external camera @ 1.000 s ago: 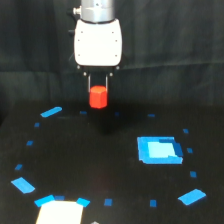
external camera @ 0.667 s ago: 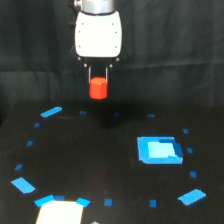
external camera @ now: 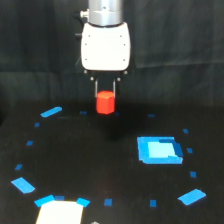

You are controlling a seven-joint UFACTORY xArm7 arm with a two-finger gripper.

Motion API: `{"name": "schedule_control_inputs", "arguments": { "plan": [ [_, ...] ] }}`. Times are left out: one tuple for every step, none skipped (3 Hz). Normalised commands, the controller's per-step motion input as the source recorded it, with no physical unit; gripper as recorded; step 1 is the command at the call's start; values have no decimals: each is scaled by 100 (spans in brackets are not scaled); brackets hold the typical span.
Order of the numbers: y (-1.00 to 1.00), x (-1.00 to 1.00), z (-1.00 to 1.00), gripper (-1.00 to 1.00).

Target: Pick up the red object from the table

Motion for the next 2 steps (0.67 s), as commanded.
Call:
{"name": "schedule_control_inputs", "arguments": {
  "plan": [
    [23, -31, -19, -69],
    [-25, 32, -100, -52]
  ]
}}
